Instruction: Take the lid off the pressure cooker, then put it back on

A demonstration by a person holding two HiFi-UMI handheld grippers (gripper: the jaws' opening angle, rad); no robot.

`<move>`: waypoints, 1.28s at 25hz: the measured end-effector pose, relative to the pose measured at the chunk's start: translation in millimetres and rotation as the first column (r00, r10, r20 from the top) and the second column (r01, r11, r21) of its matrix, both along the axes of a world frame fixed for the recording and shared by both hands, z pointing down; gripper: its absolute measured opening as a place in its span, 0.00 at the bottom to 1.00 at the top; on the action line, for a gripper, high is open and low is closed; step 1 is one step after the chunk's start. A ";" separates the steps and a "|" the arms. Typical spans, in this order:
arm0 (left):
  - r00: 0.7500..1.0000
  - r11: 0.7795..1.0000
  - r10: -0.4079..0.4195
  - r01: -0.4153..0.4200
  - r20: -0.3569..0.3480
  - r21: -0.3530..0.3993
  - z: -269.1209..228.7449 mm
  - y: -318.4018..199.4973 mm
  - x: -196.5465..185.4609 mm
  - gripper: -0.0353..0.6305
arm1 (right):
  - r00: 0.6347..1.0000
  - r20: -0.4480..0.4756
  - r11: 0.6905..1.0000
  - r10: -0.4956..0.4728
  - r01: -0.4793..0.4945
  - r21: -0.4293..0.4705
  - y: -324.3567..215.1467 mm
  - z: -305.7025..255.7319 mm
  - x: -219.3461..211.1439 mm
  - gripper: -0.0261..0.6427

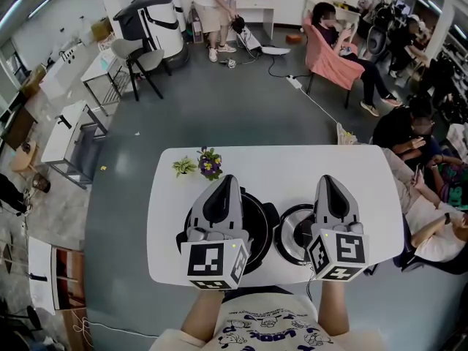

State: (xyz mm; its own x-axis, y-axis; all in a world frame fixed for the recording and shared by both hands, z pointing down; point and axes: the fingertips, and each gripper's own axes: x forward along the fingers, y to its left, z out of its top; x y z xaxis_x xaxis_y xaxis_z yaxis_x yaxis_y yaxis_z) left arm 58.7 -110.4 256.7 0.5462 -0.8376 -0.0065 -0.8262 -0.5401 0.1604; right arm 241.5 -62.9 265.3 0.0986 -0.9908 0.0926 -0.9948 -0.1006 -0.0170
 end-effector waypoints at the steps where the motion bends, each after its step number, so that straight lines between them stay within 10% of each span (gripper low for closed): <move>1: 1.000 1.000 0.000 0.000 0.001 -0.001 -0.1 -0.3 0.5 0.07 | 1.000 0.000 1.000 -0.002 0.002 -0.001 -0.4 0.0 0.1 0.06; 22: 0.999 0.997 0.034 -0.032 0.036 -0.074 29.2 -4.6 15.4 0.07 | 0.999 0.052 0.985 0.004 0.005 -0.170 4.0 60.9 30.3 0.10; 32: 0.996 0.988 0.063 -0.053 0.062 -0.147 55.6 -4.7 26.6 0.07 | 0.995 0.061 0.903 -0.080 0.098 -0.418 18.3 138.8 34.5 0.34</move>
